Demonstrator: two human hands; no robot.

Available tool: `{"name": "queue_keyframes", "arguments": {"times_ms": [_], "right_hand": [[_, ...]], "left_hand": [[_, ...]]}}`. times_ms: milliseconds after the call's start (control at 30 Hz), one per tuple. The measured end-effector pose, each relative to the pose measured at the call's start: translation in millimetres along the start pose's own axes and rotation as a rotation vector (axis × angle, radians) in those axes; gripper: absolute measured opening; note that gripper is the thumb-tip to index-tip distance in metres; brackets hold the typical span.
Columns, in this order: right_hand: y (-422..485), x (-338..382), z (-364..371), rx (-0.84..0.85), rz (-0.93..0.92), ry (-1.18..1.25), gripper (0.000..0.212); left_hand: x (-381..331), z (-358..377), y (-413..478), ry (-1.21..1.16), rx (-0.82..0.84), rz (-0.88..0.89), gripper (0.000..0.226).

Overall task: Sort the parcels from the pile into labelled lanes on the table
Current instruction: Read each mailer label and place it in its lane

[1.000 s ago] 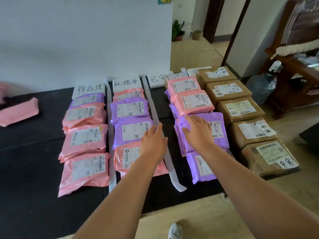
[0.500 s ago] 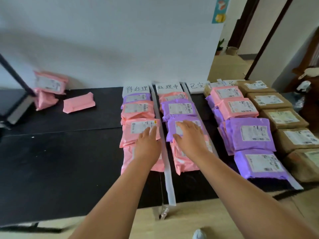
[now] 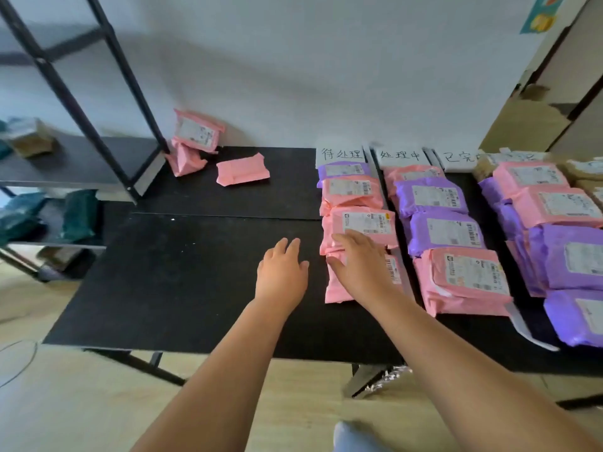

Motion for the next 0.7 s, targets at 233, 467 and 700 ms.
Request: {"name": "queue_keyframes", "arguments": {"times_ms": [233, 467, 700], "right_hand": [[52, 30, 18, 0.05, -0.052, 0.063, 0.052], [126, 55, 27, 0.101, -0.108, 0.108, 0.052], [175, 86, 36, 0.141, -0.144, 0.077, 0.052]], "left_hand": [[37, -20, 35, -0.056, -0.025, -0.059, 0.056], [57, -55, 92, -0.05, -0.108, -0.131, 0.056], [84, -71, 138, -0.084, -0.117, -0.164, 0.055]]}}
Point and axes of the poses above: each hand's wrist, its own y-axis towards the middle knuckle, its own z-axis out of the palm, x = y × z, the point moved 1 cm from there along y, towards the middle knuckle, and after that the axes turned 12 degrees about -y, right-handed, at the moved point
